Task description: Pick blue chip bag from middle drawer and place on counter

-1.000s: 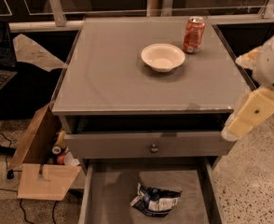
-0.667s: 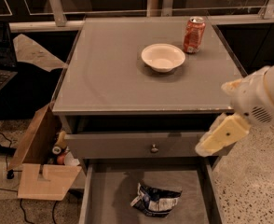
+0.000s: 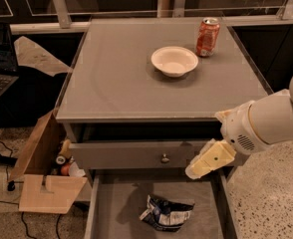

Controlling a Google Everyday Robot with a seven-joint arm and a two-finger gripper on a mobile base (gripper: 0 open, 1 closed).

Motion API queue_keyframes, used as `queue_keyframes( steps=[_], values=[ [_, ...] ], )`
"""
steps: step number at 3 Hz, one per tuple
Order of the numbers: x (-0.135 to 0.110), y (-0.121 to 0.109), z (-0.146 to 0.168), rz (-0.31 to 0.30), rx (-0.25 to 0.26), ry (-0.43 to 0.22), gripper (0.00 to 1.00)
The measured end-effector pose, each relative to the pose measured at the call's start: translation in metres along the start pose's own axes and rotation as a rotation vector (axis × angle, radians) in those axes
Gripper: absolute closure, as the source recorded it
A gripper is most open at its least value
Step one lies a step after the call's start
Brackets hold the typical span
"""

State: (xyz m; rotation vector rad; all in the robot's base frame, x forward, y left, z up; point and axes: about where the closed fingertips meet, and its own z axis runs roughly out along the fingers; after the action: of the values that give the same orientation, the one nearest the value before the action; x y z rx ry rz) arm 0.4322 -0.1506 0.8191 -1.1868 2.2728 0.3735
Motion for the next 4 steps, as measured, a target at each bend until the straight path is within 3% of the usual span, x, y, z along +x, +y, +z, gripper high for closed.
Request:
queue_keyframes(
  steps=[1,2,3,4],
  values=[
    [0.0,0.0,0.0,0.0,0.0,0.0,0.0],
    [0.013,0.016,0.02,0.008,-0.073,0.007,0.0],
    [0.05,0.038,0.056,0.072,-0.117,0.041,0.0],
    [0.107,0.059,0.101,0.152,-0.114,0.13,0.0]
  ],
)
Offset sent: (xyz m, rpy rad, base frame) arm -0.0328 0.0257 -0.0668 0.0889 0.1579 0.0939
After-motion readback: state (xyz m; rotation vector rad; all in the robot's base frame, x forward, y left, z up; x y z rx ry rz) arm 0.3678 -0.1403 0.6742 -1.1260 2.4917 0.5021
